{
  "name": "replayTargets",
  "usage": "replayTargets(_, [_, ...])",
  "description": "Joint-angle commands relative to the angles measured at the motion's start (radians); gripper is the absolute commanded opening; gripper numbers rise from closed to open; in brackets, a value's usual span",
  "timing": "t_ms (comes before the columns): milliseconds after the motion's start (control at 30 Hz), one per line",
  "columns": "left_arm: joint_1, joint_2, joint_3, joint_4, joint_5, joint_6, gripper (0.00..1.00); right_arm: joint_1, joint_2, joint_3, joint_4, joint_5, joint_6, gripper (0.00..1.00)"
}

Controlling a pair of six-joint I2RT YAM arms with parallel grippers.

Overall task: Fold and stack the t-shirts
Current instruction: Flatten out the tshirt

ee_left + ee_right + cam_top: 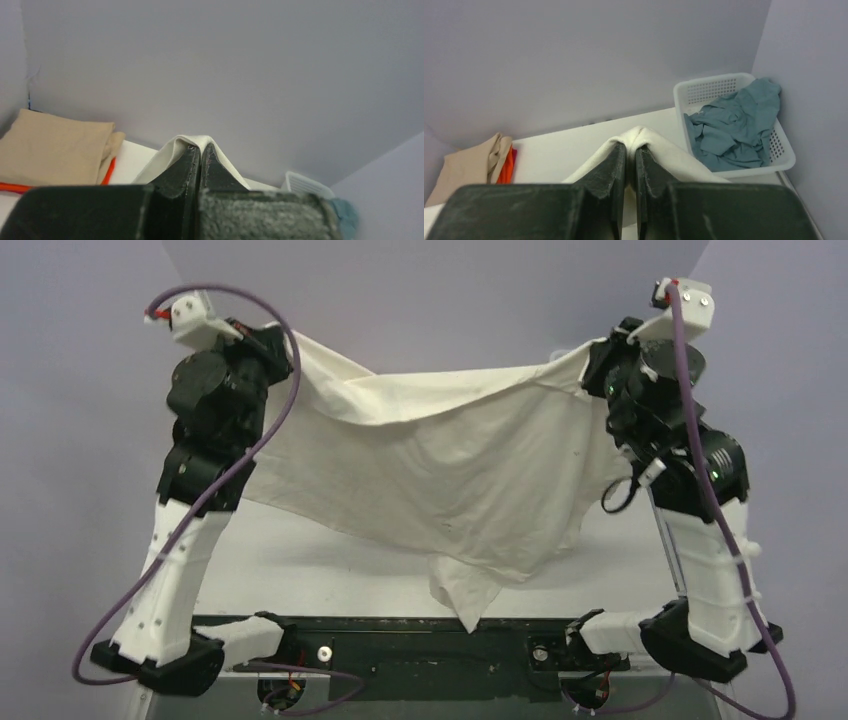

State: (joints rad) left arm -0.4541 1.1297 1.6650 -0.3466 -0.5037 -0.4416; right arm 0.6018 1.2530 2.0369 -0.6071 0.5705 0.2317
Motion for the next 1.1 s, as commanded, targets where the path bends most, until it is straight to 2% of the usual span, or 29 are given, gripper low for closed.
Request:
replayTargets(0, [0.213,0.23,0.192,0.031,0.302,-0.06,0.0,-0.194,0.161,0.101,0.177,-0.192,0.0,0.0])
replayTargets(67, [0.257,0.345,0.347,0.0,0.349,-0.047,0.0,-0.219,0.254,0.225,0.226,-0.229,-0.022,0.0])
replayTargets(100, [0.266,0.416,0.474,-0.018,0.355,-0.024,0.0,-0.223,0.316,0.281,0.244,-0.246,-0.049,0.0])
replayTargets(133, [0.271,0.453,0.539,-0.05,0.372,-0.015,0.0,-0.224,0.343,0.377,0.251,-0.256,-0.06,0.0])
replayTargets(167, [0.283,0.517,0.667,-0.063,0.39,-0.012,0.0,-0.224,0.38,0.417,0.275,-0.261,-0.067,0.0])
replayTargets(200, [0.291,0.544,0.725,-0.075,0.438,-0.021,0.0,-0.225,0.388,0.461,0.317,-0.254,-0.061,0.0])
replayTargets(300, [0.31,0.632,0.924,-0.086,0.512,-0.055,0.0,-0.228,0.323,0.394,0.451,-0.234,-0.027,0.0])
replayTargets(333, [0.315,0.642,0.942,-0.086,0.527,-0.057,0.0,-0.232,0.301,0.333,0.501,-0.238,-0.019,0.0])
replayTargets(400, [0.33,0.621,0.942,-0.085,0.53,-0.06,0.0,-0.234,0.252,0.285,0.491,-0.27,-0.007,0.0])
replayTargets(467, [0.353,0.568,0.868,-0.081,0.536,-0.066,0.0,-0.234,0.229,0.263,0.414,-0.315,-0.007,0.0])
replayTargets(533, [0.366,0.492,0.722,-0.064,0.545,-0.054,0.0,-0.234,0.18,0.183,0.336,-0.362,-0.011,0.0])
replayTargets(600, [0.368,0.397,0.471,-0.05,0.549,-0.021,0.0,-0.234,0.085,0.019,0.294,-0.377,0.005,0.0])
replayTargets(633, [0.368,0.364,0.4,-0.035,0.554,0.003,0.0,-0.234,0.054,-0.133,0.29,-0.376,0.03,0.0])
replayTargets(667, [0.369,0.294,0.232,-0.019,0.556,0.012,0.0,-0.233,-0.017,-0.211,0.281,-0.377,0.044,0.0])
replayTargets(700, [0.369,0.258,0.142,0.015,0.561,0.022,0.0,-0.232,-0.054,-0.364,0.276,-0.377,0.08,0.0])
replayTargets(733, [0.368,0.188,-0.031,0.03,0.561,0.023,0.0,-0.232,-0.118,-0.436,0.258,-0.368,0.099,0.0])
replayTargets(833, [0.367,0.071,-0.346,0.098,0.573,-0.017,0.0,-0.231,-0.234,-0.773,0.208,-0.368,0.224,0.0])
replayTargets(867, [0.364,0.027,-0.488,0.113,0.587,-0.027,0.0,-0.23,-0.286,-0.83,0.182,-0.39,0.267,0.0])
replayTargets(933, [0.32,-0.008,-0.637,0.135,0.564,-0.064,0.0,-0.227,-0.345,-1.002,0.155,-0.43,0.329,0.0])
replayTargets(967, [0.278,-0.012,-0.671,0.114,0.487,-0.079,0.0,-0.226,-0.359,-1.1,0.151,-0.449,0.345,0.0])
replayTargets(1000, [0.267,-0.012,-0.721,0.097,0.461,-0.12,0.02,-0.226,-0.376,-1.143,0.15,-0.482,0.372,0.0])
replayTargets(1067, [0.252,0.003,-0.802,0.069,0.426,-0.192,0.17,-0.226,-0.377,-1.275,0.149,-0.511,0.408,0.05])
